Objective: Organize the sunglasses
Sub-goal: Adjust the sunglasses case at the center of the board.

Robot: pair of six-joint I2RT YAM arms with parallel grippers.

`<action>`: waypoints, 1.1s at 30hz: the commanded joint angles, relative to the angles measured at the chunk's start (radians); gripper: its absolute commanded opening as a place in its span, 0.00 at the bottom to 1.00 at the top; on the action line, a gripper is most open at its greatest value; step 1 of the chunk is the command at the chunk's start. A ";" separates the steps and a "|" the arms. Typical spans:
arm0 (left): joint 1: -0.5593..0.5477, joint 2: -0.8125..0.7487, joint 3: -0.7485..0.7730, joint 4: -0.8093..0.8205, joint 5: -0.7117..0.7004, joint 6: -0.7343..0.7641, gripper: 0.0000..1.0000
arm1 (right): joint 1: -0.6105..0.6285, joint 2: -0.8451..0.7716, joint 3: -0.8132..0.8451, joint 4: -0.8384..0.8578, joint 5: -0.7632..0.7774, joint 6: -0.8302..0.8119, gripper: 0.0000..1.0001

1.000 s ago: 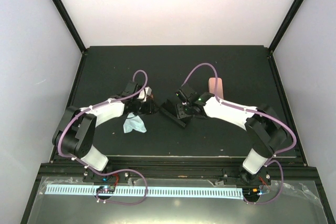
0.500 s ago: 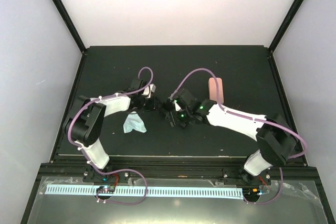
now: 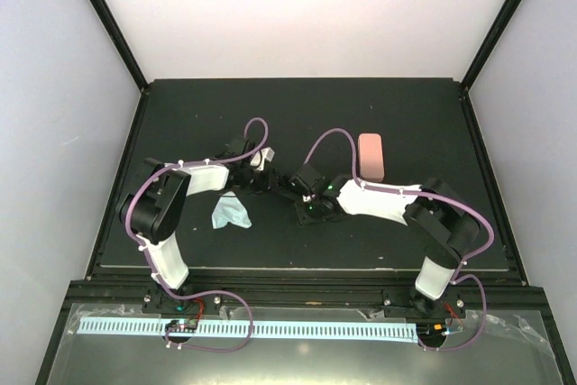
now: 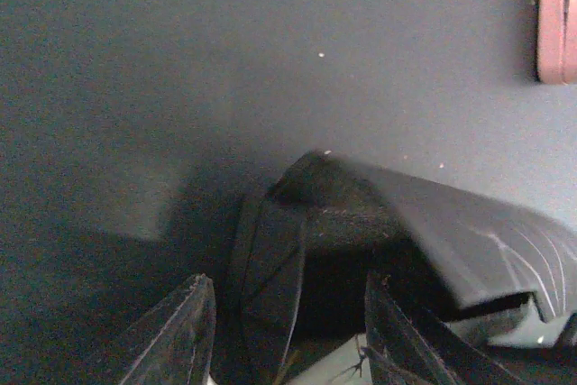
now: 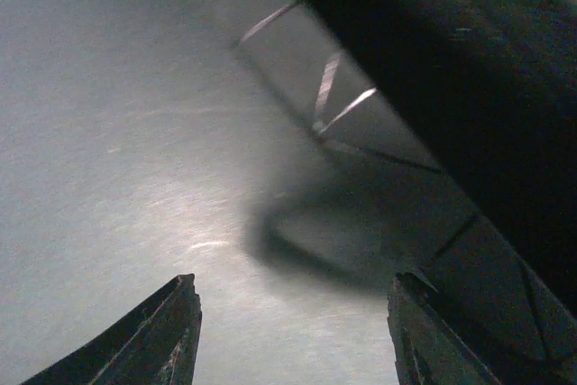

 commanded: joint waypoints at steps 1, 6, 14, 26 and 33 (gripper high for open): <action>-0.011 0.019 -0.013 0.050 0.076 -0.028 0.46 | -0.044 -0.006 0.010 -0.072 0.181 0.051 0.59; -0.031 0.029 -0.012 0.056 0.080 -0.033 0.44 | -0.075 -0.021 -0.002 -0.076 0.234 0.056 0.61; -0.042 0.023 -0.006 0.036 0.019 -0.036 0.45 | -0.078 -0.106 -0.019 -0.055 0.155 0.012 0.62; -0.042 -0.131 -0.019 -0.104 -0.127 -0.024 0.51 | -0.074 -0.224 -0.037 0.004 0.100 0.046 0.60; -0.029 -0.344 -0.107 -0.224 -0.358 -0.055 0.51 | -0.013 -0.196 -0.029 0.060 0.108 0.060 0.58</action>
